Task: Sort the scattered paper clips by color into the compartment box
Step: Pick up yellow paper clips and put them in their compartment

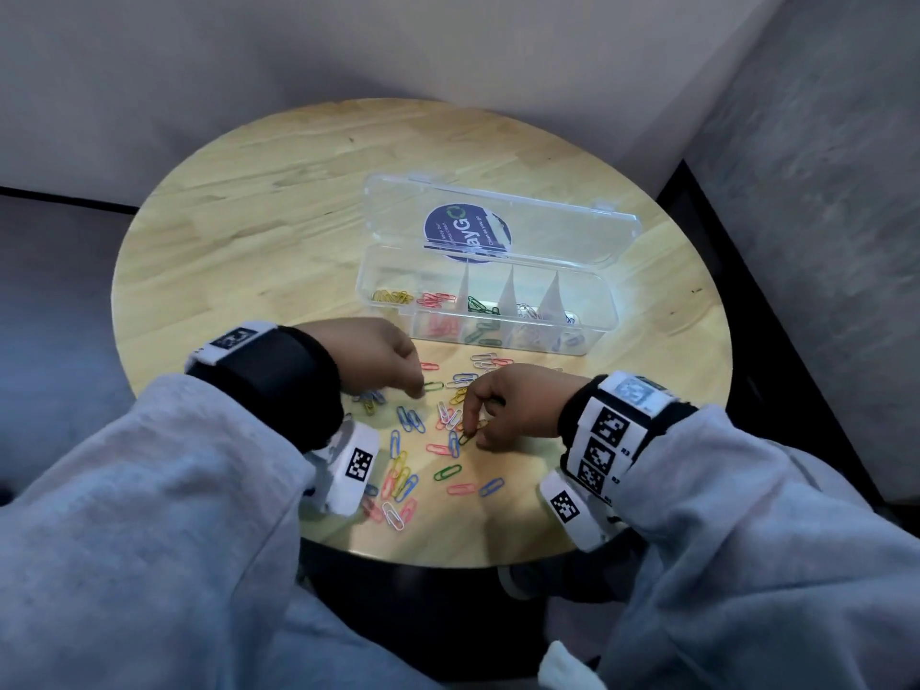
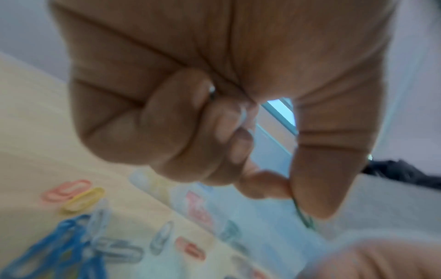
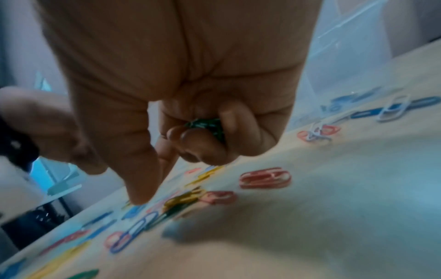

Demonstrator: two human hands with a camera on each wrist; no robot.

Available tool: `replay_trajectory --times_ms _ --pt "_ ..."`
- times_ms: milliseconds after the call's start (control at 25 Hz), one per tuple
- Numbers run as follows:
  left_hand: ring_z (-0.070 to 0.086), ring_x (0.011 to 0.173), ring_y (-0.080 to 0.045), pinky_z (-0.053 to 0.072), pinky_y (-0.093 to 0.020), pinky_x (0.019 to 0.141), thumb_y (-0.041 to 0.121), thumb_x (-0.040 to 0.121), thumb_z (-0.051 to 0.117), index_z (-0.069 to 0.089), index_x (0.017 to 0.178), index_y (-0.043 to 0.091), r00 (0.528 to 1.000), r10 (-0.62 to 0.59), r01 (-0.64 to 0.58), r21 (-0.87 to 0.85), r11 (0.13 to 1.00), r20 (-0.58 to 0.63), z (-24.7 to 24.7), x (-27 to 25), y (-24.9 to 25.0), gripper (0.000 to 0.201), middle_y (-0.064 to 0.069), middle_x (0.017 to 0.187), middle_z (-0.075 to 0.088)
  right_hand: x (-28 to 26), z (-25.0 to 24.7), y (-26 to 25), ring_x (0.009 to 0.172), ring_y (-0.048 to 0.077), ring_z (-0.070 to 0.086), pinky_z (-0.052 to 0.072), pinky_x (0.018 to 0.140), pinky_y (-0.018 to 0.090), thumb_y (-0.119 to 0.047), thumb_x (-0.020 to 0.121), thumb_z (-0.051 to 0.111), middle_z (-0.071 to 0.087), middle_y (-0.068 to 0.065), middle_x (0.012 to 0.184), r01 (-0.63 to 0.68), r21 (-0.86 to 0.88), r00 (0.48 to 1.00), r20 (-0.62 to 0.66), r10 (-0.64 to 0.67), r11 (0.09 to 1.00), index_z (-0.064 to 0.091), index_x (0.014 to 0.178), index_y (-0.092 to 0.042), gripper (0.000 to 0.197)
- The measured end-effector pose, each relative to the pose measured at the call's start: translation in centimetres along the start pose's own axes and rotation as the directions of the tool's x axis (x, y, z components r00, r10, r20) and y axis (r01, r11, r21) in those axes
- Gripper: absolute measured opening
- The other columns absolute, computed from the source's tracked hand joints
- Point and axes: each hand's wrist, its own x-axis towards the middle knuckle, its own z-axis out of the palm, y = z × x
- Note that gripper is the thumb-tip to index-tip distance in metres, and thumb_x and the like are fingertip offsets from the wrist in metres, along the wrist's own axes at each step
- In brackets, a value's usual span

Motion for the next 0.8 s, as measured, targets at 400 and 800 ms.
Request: replay_trajectory --times_ms 400,800 --pt "0.037 0.035 -0.007 0.025 -0.008 0.032 0.000 0.052 0.042 0.037 0.034 0.019 0.984 0.035 -0.158 -0.763 0.627 -0.175 -3.4 -2.4 -0.2 0.027 0.000 0.047 0.047 0.9 0.6 -0.6 0.062 0.004 0.044 0.035 0.056 0.021 -0.019 0.077 0.068 0.043 -0.013 0.064 0.085 -0.244 0.996 0.001 -0.088 0.966 0.067 0.092 -0.025 0.016" --pt "0.038 0.036 -0.006 0.026 -0.009 0.030 -0.001 0.083 0.025 0.058 0.077 0.007 0.996 -0.072 -0.005 -0.857 0.515 -0.050 -2.6 -1.8 -0.1 0.034 -0.002 0.060 0.042 1.4 -0.4 -0.1 0.040 0.003 0.044 0.037 0.044 0.018 -0.006 0.076 0.063 0.056 -0.008 0.052 0.007 0.199 1.000 0.014 -0.010 0.980 0.060 0.068 -0.016 0.013"
